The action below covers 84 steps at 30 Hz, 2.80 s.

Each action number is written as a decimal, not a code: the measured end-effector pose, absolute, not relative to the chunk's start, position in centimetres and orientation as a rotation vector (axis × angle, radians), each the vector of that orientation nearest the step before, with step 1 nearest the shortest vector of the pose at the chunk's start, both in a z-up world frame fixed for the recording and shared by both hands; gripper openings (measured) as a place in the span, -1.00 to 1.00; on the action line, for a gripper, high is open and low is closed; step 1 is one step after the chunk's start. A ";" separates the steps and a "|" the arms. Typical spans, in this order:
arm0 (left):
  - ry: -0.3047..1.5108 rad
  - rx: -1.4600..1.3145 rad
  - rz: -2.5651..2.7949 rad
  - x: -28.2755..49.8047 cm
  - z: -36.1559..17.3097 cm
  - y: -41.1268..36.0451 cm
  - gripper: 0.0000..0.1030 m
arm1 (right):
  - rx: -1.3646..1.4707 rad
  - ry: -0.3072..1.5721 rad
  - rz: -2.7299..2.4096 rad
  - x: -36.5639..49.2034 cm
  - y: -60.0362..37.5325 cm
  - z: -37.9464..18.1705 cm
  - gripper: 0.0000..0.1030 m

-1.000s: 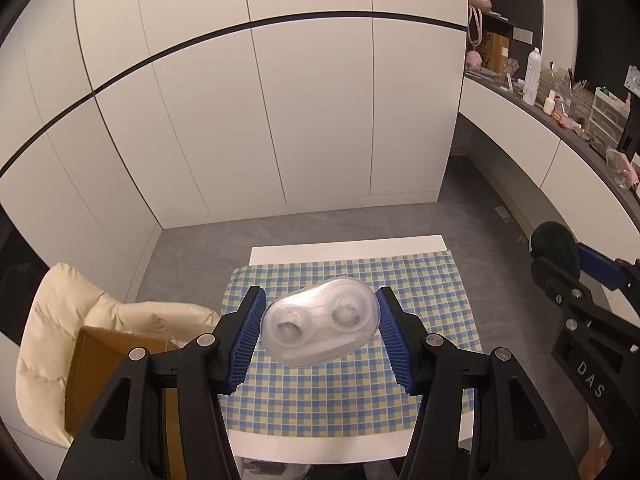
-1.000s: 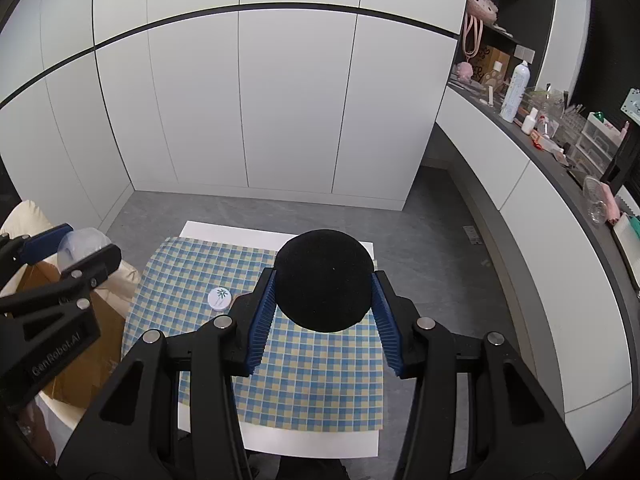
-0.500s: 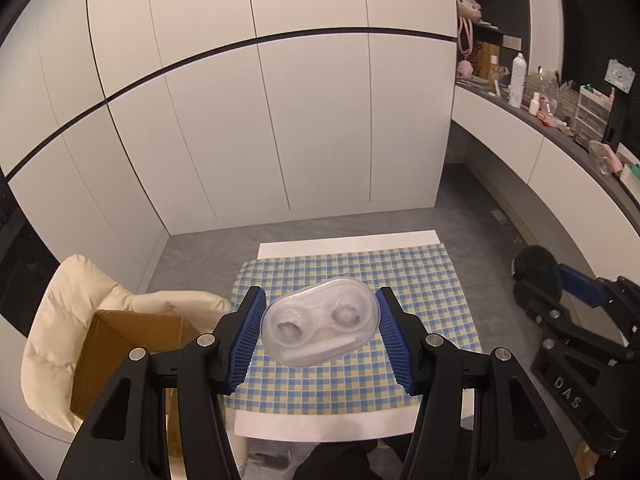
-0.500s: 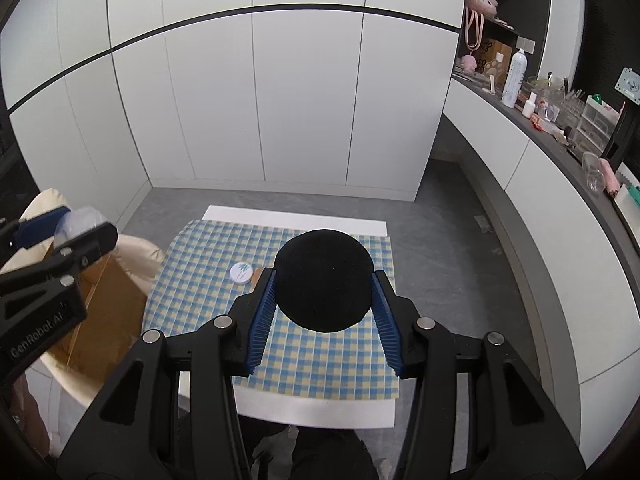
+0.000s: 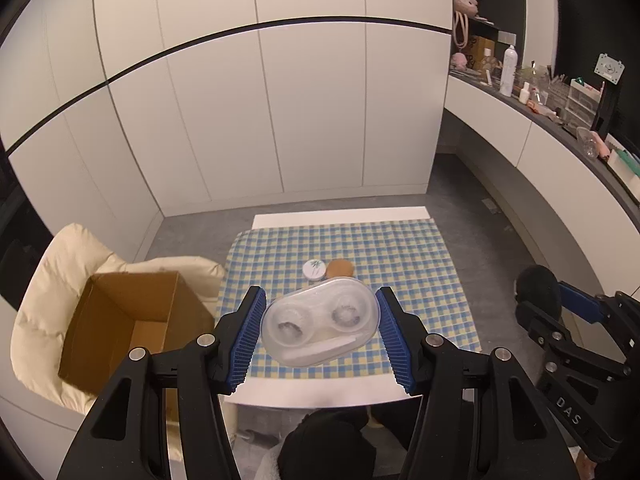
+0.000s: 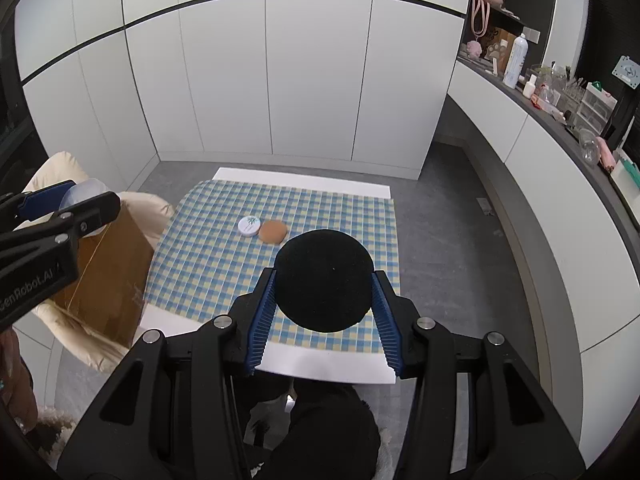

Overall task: Organize objects
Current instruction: 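Carry both held items over the open cardboard box on the armchair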

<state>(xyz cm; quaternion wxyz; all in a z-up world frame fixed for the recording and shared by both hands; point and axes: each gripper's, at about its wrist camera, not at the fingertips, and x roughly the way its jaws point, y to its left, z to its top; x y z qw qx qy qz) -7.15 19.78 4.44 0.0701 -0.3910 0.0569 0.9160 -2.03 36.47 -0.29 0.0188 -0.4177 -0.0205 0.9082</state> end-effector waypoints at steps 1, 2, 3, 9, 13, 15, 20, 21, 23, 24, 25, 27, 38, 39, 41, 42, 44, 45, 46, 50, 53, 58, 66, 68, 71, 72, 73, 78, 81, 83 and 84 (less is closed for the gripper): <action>0.154 -1.186 2.750 -6.9 4.2 19.5 0.10 | -1.302 -0.061 2.819 -1.6 36.5 -0.6 -0.05; 0.137 -1.195 2.743 -6.6 4.0 19.1 0.10 | -1.306 -0.060 2.815 -1.4 36.5 -0.8 -0.05; 0.121 -1.203 2.738 -6.3 3.7 18.7 0.10 | -1.310 -0.059 2.813 -1.2 36.6 -1.0 -0.05; 0.105 -1.244 2.736 -4.5 1.9 17.4 0.10 | -1.359 -0.026 2.814 0.3 36.8 -2.4 -0.05; 0.121 -1.286 2.724 -3.5 0.3 16.7 0.10 | -1.389 -0.021 2.817 1.4 36.6 -3.2 -0.05; 0.134 -1.305 2.720 -2.9 -0.5 16.5 0.10 | -1.408 -0.021 2.814 2.0 36.5 -3.8 -0.05; 0.142 -1.336 2.718 -1.7 -1.8 15.6 0.10 | -1.440 -0.009 2.804 3.0 36.4 -4.7 -0.05; 0.143 -1.340 2.716 -1.4 -1.9 15.5 0.10 | -1.444 -0.007 2.804 3.3 36.4 -4.8 -0.05; 0.144 -1.341 2.718 -1.0 -2.1 15.4 0.10 | -1.448 0.002 2.803 3.9 36.5 -5.1 -0.05; 0.146 -1.340 2.720 -0.8 -2.2 15.3 0.10 | -1.452 0.007 2.801 4.1 36.4 -5.2 -0.05; 0.144 -1.338 2.722 -0.5 -2.3 15.2 0.10 | -1.456 0.011 2.799 4.4 36.4 -5.4 -0.05; 0.146 -1.329 2.727 -0.1 -2.3 15.0 0.10 | -1.464 0.018 2.797 5.1 36.4 -5.7 -0.05; 0.163 -1.314 2.704 2.3 -2.6 14.8 0.10 | -1.485 0.024 2.796 8.2 35.7 -6.5 -0.05; 0.168 -1.307 2.709 2.4 -2.5 14.9 0.10 | -1.487 0.025 2.798 8.2 35.7 -6.5 -0.05; 0.188 -1.290 2.735 2.6 -2.4 14.9 0.10 | -1.491 0.027 2.801 8.3 35.7 -6.5 -0.05; 0.197 -1.284 2.749 2.7 -2.3 14.9 0.10 | -1.489 0.028 2.800 8.3 35.7 -6.5 -0.05; 0.198 -1.284 2.753 2.8 -2.3 15.0 0.10 | -1.488 0.029 2.796 8.2 35.8 -6.6 -0.05; 0.192 -1.290 2.747 2.7 -2.4 15.0 0.10 | -1.487 0.035 2.791 8.2 35.9 -6.6 -0.05; 0.189 -1.296 2.741 2.7 -2.5 14.9 0.10 | -1.490 0.041 2.787 8.2 35.9 -6.7 -0.05; 0.187 -1.310 2.726 2.5 -2.9 14.9 0.10 | -1.503 0.048 2.772 7.9 36.1 -7.1 -0.05; 0.174 -1.324 2.708 2.4 -3.4 14.8 0.10 | -1.512 0.045 2.771 7.6 35.9 -7.3 -0.05; 0.152 -1.348 2.719 2.3 -3.9 13.7 0.10 | -1.541 0.015 2.785 7.0 34.8 -7.9 -0.05; 0.102 -1.413 2.770 2.5 -4.8 10.2 0.10 | -1.612 -0.068 2.845 5.7 31.0 -8.9 -0.05; 0.084 -1.423 2.794 2.6 -4.8 9.1 0.10 | -1.626 -0.096 2.868 5.4 29.8 -9.1 -0.05; 0.052 -1.445 2.826 2.8 -4.8 7.3 0.10 | -1.653 -0.134 2.900 4.9 27.9 -9.3 -0.05; 0.041 -1.451 2.837 2.9 -4.8 6.8 0.10 | -1.661 -0.146 2.910 4.8 27.4 -9.4 -0.05; 0.033 -1.457 2.847 3.0 -4.8 6.2 0.10 | -1.670 -0.159 2.917 4.7 26.9 -9.5 -0.05; -0.017 -1.492 2.902 3.7 -5.0 3.3 0.10 | -1.724 -0.225 2.963 4.0 23.6 -10.1 -0.05; -0.057 -1.522 2.936 4.3 -5.1 1.2 0.10 | -1.752 -0.272 2.993 3.8 21.6 -10.4 -0.05; -0.093 -1.544 2.957 4.7 -5.3 -0.4 0.10 | -1.772 -0.307 3.014 3.5 20.0 -10.6 -0.05; -0.110 -1.555 2.967 4.9 -5.4 -1.2 0.10 | -1.776 -0.320 3.023 3.5 19.3 -10.6 -0.05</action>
